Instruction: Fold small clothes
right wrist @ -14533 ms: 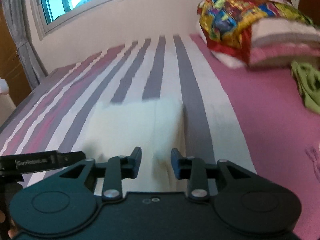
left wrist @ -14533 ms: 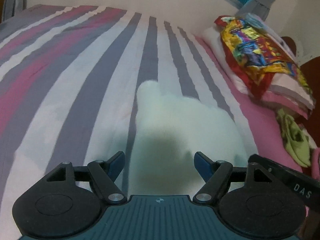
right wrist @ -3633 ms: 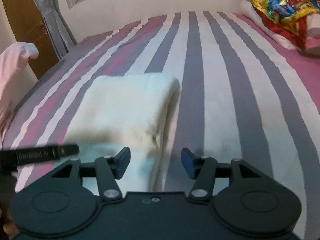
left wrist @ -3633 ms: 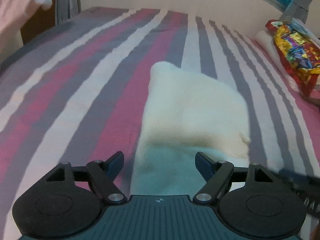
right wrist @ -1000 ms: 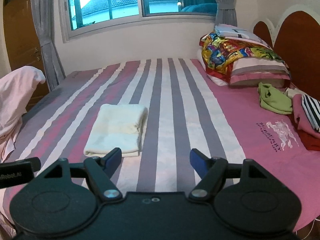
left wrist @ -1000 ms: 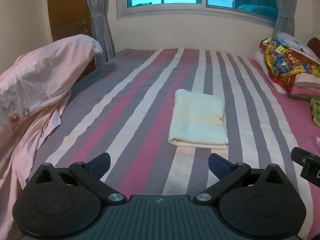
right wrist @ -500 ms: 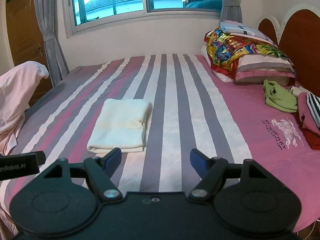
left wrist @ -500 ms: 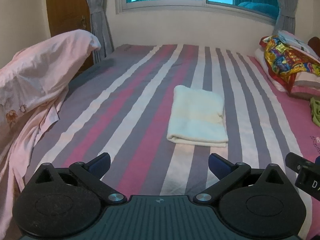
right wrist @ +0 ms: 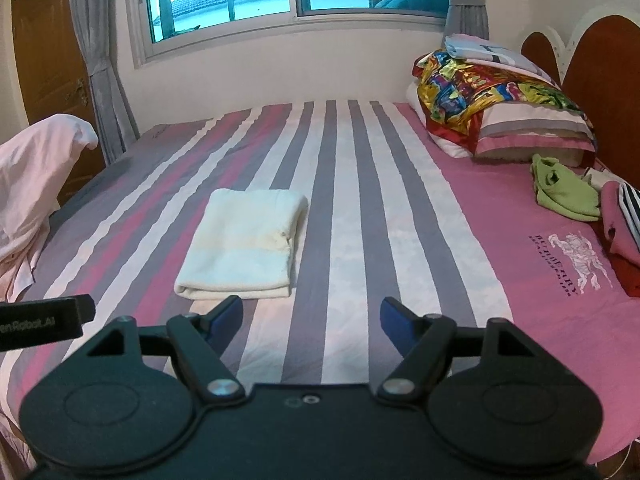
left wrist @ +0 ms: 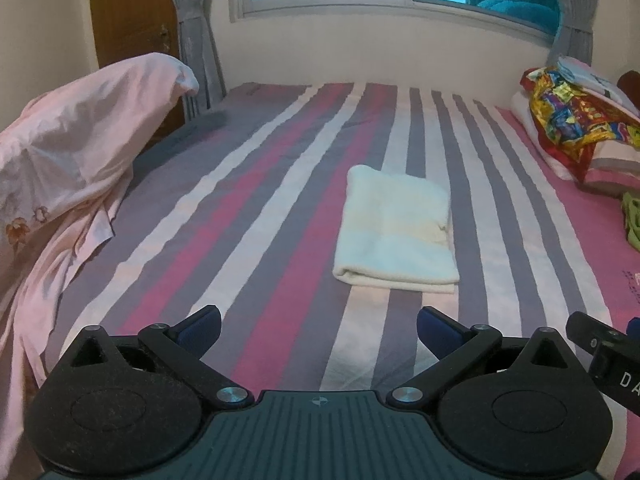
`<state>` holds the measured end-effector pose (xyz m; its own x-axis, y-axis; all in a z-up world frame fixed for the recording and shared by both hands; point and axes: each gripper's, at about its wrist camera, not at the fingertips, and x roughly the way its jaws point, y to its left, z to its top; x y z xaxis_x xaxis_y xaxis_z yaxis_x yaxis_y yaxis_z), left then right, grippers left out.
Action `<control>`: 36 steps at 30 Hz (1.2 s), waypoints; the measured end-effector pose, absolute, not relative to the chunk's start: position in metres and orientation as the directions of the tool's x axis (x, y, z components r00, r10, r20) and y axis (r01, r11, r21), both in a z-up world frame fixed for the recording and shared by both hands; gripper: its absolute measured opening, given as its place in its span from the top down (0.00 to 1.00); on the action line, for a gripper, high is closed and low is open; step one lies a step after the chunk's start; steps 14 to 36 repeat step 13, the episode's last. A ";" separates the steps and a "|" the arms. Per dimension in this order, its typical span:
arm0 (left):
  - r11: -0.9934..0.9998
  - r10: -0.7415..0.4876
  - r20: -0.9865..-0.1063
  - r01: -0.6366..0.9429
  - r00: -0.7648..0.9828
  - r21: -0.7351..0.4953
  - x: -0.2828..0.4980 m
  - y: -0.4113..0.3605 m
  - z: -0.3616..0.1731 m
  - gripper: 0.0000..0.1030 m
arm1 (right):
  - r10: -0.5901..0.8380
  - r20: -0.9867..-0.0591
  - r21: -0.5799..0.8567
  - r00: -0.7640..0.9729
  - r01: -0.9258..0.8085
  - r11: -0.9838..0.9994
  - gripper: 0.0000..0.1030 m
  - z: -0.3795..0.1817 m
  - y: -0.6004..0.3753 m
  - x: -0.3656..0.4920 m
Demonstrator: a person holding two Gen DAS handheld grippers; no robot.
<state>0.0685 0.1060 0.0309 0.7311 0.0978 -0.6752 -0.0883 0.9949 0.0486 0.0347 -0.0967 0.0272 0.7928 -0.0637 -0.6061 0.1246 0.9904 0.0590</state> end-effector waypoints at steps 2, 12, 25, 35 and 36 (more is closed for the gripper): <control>0.996 0.085 -0.673 -0.073 0.735 0.047 0.073 0.107 0.030 0.00 | -0.063 -0.608 0.059 0.792 0.124 0.991 0.27 0.026 -0.097 0.037; 0.993 0.112 -0.706 -0.095 0.699 0.063 0.106 0.107 0.012 0.00 | -0.057 -0.627 0.066 0.777 0.126 0.990 0.27 0.015 -0.097 0.051; 0.993 0.110 -0.728 -0.099 0.677 0.057 0.112 0.107 0.006 0.00 | -0.053 -0.631 0.072 0.774 0.126 0.989 0.27 0.013 -0.097 0.053; 0.993 0.110 -0.728 -0.099 0.677 0.057 0.112 0.107 0.006 0.00 | -0.053 -0.631 0.072 0.774 0.126 0.989 0.27 0.013 -0.097 0.053; 0.993 0.110 -0.728 -0.099 0.677 0.057 0.112 0.107 0.006 0.00 | -0.053 -0.631 0.072 0.774 0.126 0.989 0.27 0.013 -0.097 0.053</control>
